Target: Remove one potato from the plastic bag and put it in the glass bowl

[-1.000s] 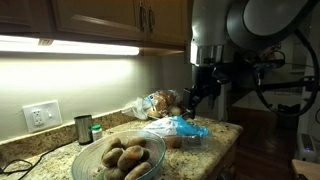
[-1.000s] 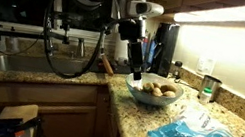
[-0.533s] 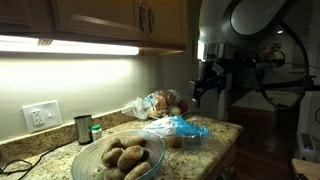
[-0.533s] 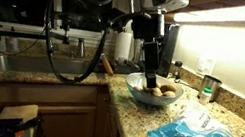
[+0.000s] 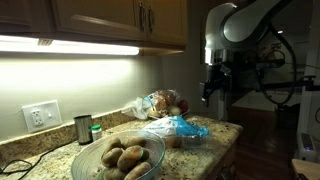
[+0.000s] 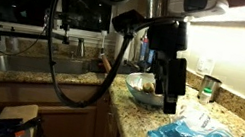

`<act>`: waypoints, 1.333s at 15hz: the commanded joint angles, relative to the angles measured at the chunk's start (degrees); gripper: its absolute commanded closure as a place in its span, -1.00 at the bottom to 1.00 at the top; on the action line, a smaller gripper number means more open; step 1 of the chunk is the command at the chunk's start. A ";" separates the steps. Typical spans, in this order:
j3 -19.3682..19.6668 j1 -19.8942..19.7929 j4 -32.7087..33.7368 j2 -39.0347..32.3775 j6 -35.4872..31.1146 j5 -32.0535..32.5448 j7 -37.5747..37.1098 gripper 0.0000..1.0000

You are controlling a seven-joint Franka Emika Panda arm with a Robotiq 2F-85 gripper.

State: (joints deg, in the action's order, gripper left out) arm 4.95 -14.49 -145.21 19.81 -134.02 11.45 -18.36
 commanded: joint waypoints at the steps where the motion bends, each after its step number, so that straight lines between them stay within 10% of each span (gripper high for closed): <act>1: 2.64 0.36 4.64 -3.47 4.13 -0.91 7.82 -1.00; 20: 6.57 -0.50 17.97 -15.32 14.10 0.97 11.60 -1.00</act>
State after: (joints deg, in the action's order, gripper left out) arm 9.84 -14.34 -130.89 7.40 -123.39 11.64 -7.41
